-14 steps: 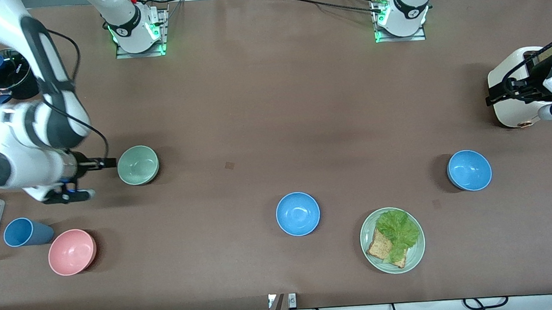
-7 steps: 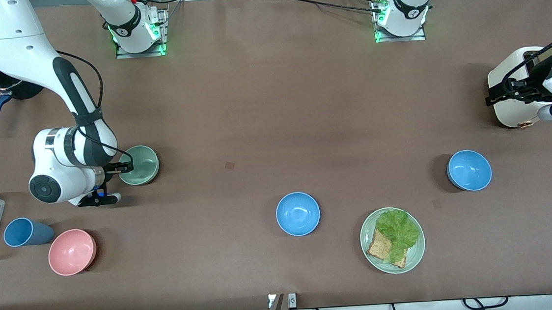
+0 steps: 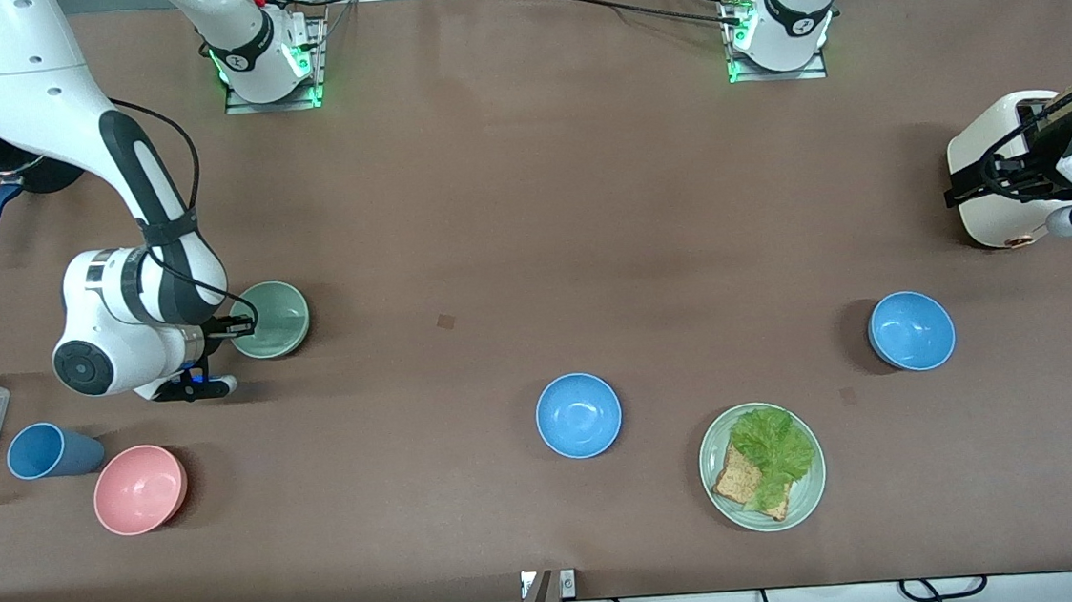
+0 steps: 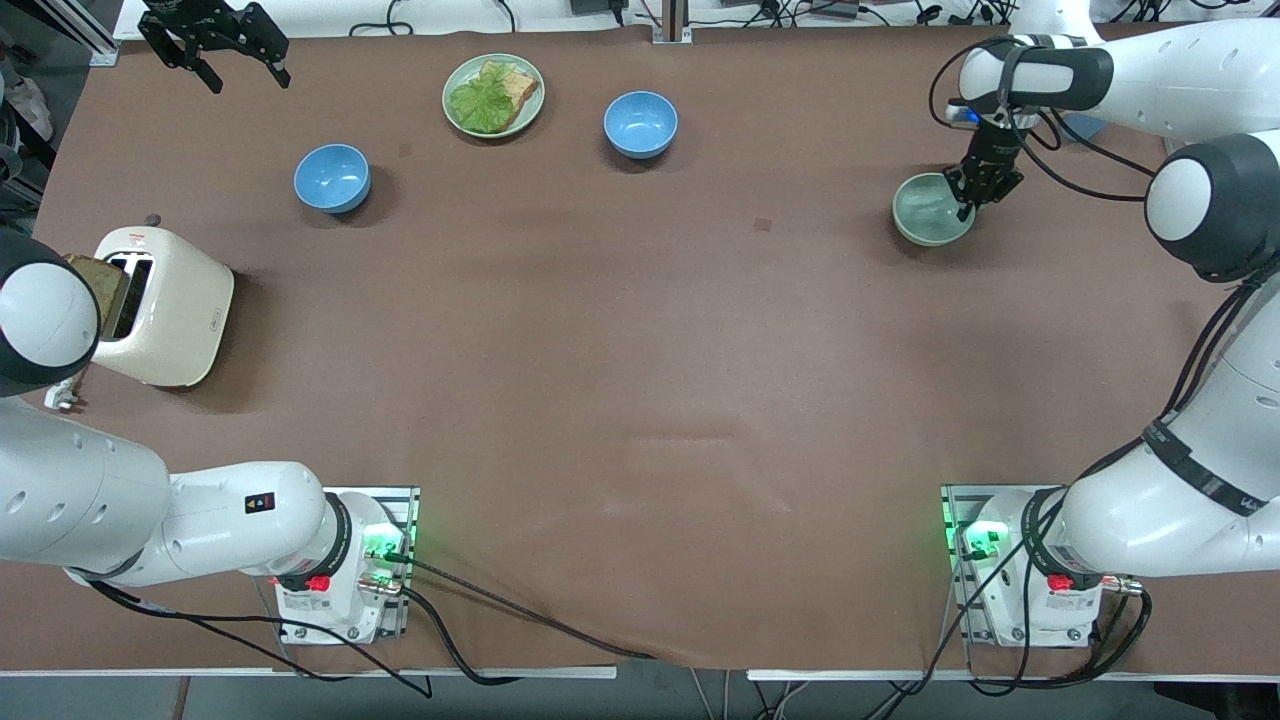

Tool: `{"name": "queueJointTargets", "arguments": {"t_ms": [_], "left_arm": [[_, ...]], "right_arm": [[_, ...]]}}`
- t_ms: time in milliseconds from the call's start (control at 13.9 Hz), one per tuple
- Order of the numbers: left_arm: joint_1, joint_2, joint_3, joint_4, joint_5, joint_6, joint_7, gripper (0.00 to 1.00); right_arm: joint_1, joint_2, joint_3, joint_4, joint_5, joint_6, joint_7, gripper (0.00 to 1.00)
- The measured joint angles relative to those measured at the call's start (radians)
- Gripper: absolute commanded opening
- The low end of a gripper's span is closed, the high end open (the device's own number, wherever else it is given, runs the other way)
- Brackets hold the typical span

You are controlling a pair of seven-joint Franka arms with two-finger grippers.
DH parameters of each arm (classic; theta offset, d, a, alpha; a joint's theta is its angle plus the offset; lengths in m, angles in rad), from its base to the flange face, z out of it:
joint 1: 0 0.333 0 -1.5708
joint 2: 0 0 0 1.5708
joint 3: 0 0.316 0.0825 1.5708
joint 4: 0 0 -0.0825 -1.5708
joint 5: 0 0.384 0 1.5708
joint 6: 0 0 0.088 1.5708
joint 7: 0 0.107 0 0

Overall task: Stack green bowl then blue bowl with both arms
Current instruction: 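Grasp the green bowl rim with the right gripper and lift it, then carry the green bowl to mid-table while the left gripper reaches the blue bowl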

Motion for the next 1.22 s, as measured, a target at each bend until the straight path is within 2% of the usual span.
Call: {"name": "queueJointTargets", "arguments": {"t_ms": [287,431,647,790,934,1150,1222], "left_arm": [[0.0,0.0,0.0,0.0,0.0,0.0,0.0,1.0],[0.001,0.0,0.0,0.002,0.0,0.002,0.0,1.0],[0.01,0.036,0.001,0.043,0.0,-0.01,0.0,1.0],[0.018,0.096,0.001,0.087,0.0,-0.017,0.001,1.0],[0.029,0.183,0.001,0.136,0.0,-0.013,0.001,1.0],[0.043,0.366,0.002,0.233,0.0,0.102,0.056,1.0],[0.053,0.43,0.002,0.26,0.0,0.164,0.109,1.0]], "right_arm": [[0.035,-0.001,0.157,0.111,0.005,-0.043,0.067,0.0],[0.114,0.006,0.198,0.164,0.006,-0.061,0.177,0.0],[0.272,0.038,0.206,0.204,0.032,-0.057,0.33,0.0],[0.35,0.073,0.205,0.225,0.145,-0.028,0.391,0.0],[0.408,0.105,0.205,0.241,0.205,0.028,0.452,0.0],[0.449,0.151,0.205,0.247,0.216,0.094,0.519,0.0],[0.457,0.167,0.205,0.247,0.216,0.115,0.537,0.33]]}}
